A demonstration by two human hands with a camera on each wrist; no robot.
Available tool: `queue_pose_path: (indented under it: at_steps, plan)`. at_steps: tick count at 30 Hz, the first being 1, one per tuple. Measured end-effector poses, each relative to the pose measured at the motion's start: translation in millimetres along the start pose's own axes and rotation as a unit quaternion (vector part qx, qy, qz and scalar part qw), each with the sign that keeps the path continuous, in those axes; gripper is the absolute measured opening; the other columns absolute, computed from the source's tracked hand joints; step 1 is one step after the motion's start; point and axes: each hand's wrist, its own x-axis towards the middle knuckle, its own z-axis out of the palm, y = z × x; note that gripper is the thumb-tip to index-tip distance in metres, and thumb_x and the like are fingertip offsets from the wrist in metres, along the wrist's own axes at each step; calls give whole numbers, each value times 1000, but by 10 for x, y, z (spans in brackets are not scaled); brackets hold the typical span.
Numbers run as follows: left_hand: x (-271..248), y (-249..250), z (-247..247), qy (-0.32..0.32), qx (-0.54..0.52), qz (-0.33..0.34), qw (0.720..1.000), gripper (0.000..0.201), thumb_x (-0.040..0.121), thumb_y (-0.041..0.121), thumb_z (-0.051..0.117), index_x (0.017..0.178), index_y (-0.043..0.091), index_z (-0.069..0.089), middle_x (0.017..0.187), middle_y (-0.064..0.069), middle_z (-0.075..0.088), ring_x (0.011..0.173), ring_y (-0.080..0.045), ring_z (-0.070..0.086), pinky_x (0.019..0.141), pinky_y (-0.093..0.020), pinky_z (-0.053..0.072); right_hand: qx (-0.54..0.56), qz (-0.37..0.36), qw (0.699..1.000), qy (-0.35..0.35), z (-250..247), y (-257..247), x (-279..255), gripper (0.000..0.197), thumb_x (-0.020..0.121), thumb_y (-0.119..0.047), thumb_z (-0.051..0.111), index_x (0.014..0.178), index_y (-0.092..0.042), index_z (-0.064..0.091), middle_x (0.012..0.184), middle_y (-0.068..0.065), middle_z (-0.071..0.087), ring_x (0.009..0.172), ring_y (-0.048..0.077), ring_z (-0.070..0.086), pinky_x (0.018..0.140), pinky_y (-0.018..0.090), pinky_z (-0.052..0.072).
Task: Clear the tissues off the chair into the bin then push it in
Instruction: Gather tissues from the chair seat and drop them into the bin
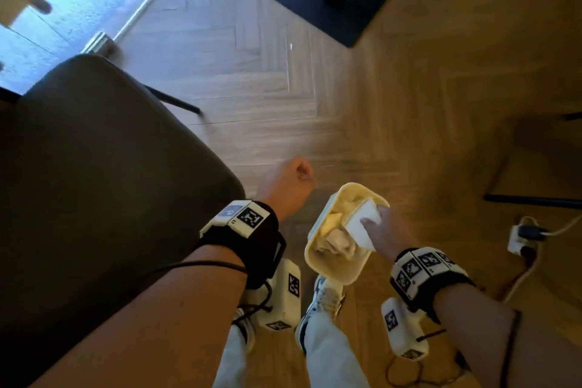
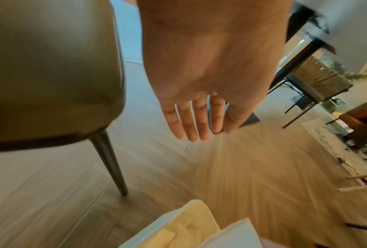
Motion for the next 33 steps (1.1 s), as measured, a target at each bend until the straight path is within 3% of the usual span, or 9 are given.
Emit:
queue_pose_path:
  at_steps: [2,4,6,12,14,17,21,27,33]
  plan:
    - [105,-112,216,-8,-10,-18,1000,4,86,15,58,87,13,61,93,-12,68,91,-29,64,86,-43,53,15,73,997,-12,187,338,186,37,89,-31,54,115,-5,56,111,13,64,100,35,60,78,35,45]
    - [177,-272,444,-32,17,-29,999,9,87,16,57,91,11,63,92,-11,68,90,-30,64,84,-43,54,70,113,991,-25,414,574,360,46,88,-30,53,126,-4,49,123,16,60,108,37,57,87,42,47]
    - [190,-447,642,-48,55,-42,996,13,86,18,57,95,11,63,91,-4,65,89,-25,62,82,-37,52,92,118,988,-24,579,631,462,49,88,-29,53,130,-4,45,128,21,57,111,39,55,93,50,46]
    - [2,-794,930,-67,94,-63,991,10,86,20,59,92,13,63,92,-2,63,88,-20,60,78,-34,49,83,84,993,-10,598,627,418,63,93,-28,53,146,-9,26,147,16,40,132,33,41,104,42,37]
    - [-129,-807,887,-59,82,-70,992,9,87,19,58,93,13,62,91,-2,62,88,-19,60,74,-29,48,79,67,994,-14,508,610,300,57,93,-25,54,143,-9,32,139,16,49,122,32,50,95,40,42]
    - [-400,-728,719,-50,55,-77,994,9,90,19,56,96,15,62,91,0,61,87,-17,60,73,-25,46,73,33,996,-30,319,449,24,40,90,-21,56,127,-9,49,116,15,62,91,24,57,73,31,42]
    - [-907,-409,256,-24,10,-80,996,13,92,19,53,97,14,63,86,1,62,84,-16,60,74,-29,47,37,-42,996,-76,14,-39,-582,23,88,-23,59,107,-11,60,101,7,65,85,18,57,61,25,41]
    - [-1991,-167,-572,21,-67,-65,995,12,92,23,54,94,16,63,90,-3,65,81,-16,62,74,-31,52,-44,-220,963,-149,-368,-999,-1884,13,90,-24,59,98,-14,63,87,0,59,80,14,54,65,25,38]
    - [-3127,-351,-1275,66,-125,-66,988,8,93,28,52,93,25,60,93,0,63,86,-14,63,75,-27,52,-95,-284,943,-147,-296,-1680,-3062,13,92,-26,55,91,-15,61,82,-1,62,77,16,59,71,32,46]
